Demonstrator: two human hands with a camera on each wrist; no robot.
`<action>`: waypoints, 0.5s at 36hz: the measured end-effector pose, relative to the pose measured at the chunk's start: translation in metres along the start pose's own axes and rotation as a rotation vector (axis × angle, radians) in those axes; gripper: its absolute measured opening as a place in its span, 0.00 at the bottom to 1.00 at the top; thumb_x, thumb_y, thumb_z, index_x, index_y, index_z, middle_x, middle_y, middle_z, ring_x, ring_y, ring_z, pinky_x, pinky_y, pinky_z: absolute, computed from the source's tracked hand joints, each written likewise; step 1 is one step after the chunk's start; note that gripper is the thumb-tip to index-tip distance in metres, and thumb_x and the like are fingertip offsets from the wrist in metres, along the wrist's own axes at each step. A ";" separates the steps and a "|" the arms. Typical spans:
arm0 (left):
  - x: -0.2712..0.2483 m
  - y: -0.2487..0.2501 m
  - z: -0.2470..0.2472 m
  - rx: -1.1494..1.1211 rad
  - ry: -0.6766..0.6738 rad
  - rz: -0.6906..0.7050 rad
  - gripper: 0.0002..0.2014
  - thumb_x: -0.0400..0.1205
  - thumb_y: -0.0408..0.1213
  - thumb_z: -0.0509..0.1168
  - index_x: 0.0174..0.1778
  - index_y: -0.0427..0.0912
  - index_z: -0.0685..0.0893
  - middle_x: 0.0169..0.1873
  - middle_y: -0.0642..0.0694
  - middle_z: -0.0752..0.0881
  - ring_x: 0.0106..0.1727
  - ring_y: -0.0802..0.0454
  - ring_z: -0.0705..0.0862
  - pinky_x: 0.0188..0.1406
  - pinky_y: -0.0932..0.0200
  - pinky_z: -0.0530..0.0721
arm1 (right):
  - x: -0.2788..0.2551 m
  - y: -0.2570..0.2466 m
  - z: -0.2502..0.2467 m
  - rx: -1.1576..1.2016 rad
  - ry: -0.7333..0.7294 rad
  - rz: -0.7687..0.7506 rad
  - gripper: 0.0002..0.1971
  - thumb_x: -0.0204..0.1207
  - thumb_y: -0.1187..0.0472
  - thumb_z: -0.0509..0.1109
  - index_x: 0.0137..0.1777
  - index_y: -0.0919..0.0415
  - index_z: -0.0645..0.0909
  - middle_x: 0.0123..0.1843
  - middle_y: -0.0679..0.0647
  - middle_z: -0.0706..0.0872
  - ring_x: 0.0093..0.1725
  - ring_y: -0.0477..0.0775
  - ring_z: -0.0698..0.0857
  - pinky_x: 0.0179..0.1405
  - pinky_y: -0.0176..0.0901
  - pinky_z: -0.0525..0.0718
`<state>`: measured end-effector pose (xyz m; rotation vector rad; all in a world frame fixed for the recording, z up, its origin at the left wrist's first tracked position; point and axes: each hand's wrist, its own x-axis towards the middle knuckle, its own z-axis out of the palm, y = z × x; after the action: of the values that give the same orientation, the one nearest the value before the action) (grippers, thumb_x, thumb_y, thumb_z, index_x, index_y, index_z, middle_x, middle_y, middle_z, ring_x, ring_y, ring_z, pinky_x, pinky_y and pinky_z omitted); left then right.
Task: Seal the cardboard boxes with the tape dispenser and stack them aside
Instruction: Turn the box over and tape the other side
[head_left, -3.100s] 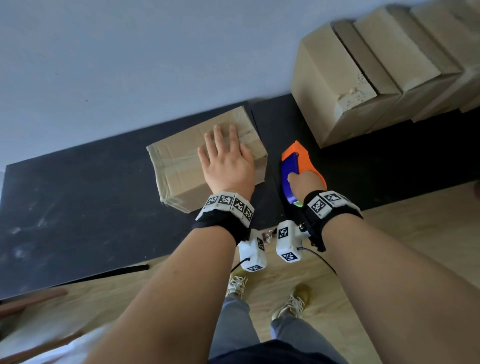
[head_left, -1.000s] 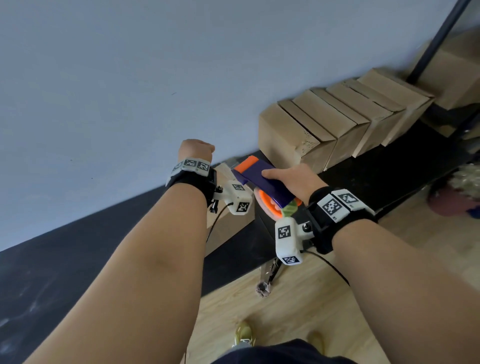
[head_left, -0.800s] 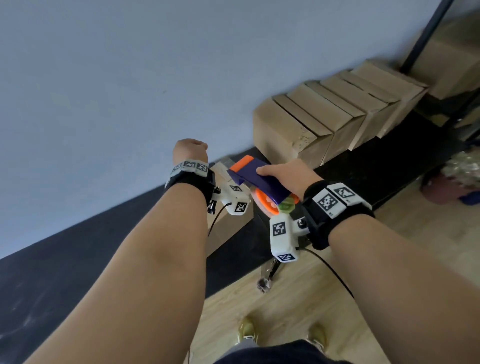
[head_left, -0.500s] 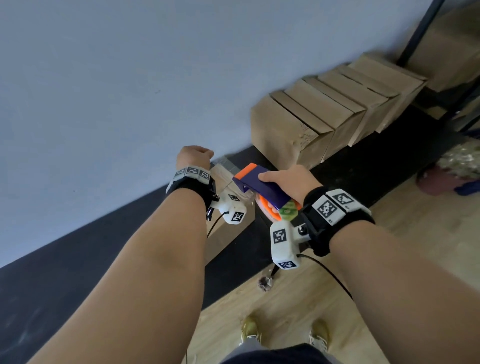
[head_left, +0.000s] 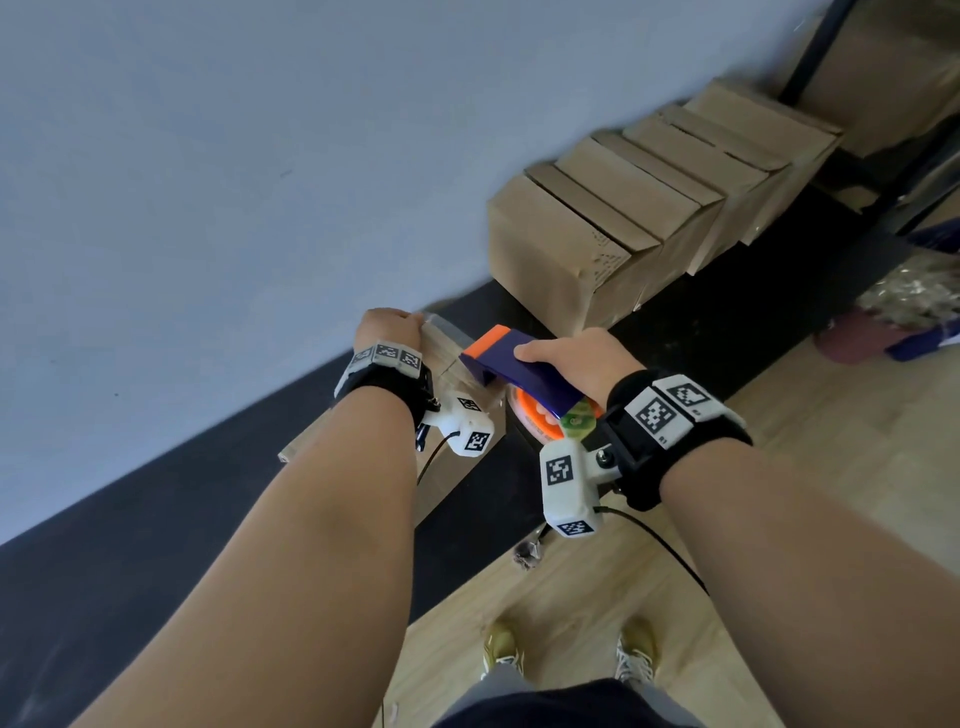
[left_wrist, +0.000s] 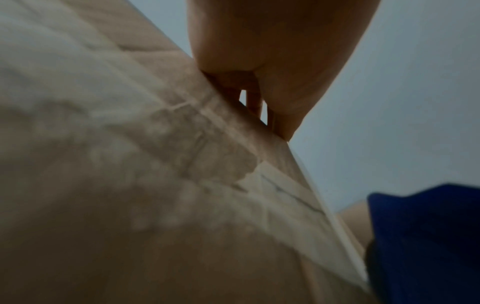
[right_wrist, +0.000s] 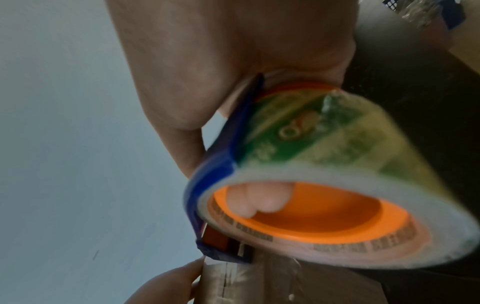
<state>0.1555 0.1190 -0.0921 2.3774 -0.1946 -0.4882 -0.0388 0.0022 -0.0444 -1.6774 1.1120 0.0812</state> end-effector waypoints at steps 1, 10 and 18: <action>-0.001 0.000 0.000 0.020 -0.011 -0.008 0.13 0.84 0.42 0.63 0.54 0.38 0.89 0.52 0.40 0.88 0.58 0.40 0.85 0.48 0.56 0.79 | 0.000 0.000 0.000 -0.002 0.002 -0.001 0.26 0.68 0.45 0.78 0.54 0.67 0.81 0.48 0.60 0.89 0.49 0.58 0.89 0.58 0.52 0.87; -0.004 -0.001 -0.003 -0.011 -0.024 -0.020 0.14 0.86 0.33 0.53 0.64 0.31 0.77 0.61 0.30 0.82 0.63 0.33 0.80 0.55 0.46 0.78 | -0.001 -0.002 0.003 0.010 0.015 -0.014 0.28 0.64 0.45 0.79 0.54 0.68 0.82 0.48 0.62 0.90 0.48 0.61 0.90 0.57 0.57 0.88; -0.016 -0.003 -0.001 0.019 0.059 0.184 0.07 0.73 0.34 0.67 0.42 0.46 0.90 0.43 0.49 0.90 0.48 0.50 0.87 0.46 0.62 0.82 | -0.004 -0.002 0.006 0.044 0.003 -0.018 0.29 0.62 0.44 0.79 0.52 0.68 0.83 0.47 0.63 0.90 0.47 0.64 0.90 0.57 0.58 0.88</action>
<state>0.1408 0.1263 -0.0891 2.3607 -0.3891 -0.3301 -0.0371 0.0094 -0.0432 -1.6487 1.0927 0.0424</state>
